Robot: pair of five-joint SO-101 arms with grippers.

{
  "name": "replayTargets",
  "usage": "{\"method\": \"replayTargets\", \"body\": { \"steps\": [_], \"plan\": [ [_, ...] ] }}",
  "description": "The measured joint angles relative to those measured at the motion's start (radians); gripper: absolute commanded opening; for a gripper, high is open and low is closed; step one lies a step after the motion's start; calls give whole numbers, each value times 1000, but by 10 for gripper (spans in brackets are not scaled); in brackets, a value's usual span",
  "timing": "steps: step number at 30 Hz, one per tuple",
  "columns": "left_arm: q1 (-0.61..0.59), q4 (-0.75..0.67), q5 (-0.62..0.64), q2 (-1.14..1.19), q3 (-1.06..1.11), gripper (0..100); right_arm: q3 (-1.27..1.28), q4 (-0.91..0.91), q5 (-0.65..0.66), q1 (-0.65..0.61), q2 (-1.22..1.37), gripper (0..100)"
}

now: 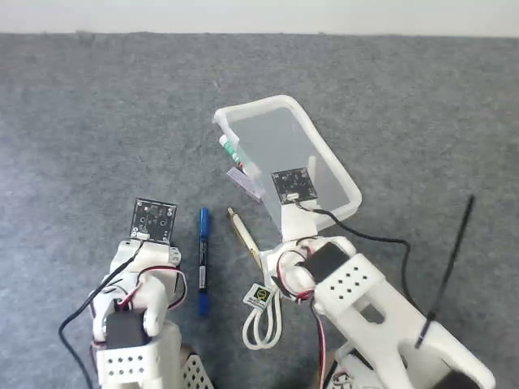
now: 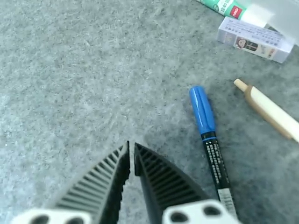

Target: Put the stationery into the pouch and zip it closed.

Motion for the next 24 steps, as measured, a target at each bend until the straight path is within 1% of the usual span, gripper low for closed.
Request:
{"method": "replayTargets", "body": {
  "steps": [2, 4, 10, 19, 24],
  "plan": [
    [0, 0, 0, 0, 0, 15, -11, 0, -38, -9, 34, 247],
    [0, 0, 0, 0, 0, 15, -35, 5, -78, -12, 75, 263],
    [0, 0, 0, 0, 0, 15, -81, -15, -109, -40, 222, 203],
    [0, 0, 0, 0, 0, 15, -81, -80, -120, -48, 304, 199],
    [0, 0, -2, 0, 0, 15, -83, -92, -155, -40, 318, 197]
  ]
}}
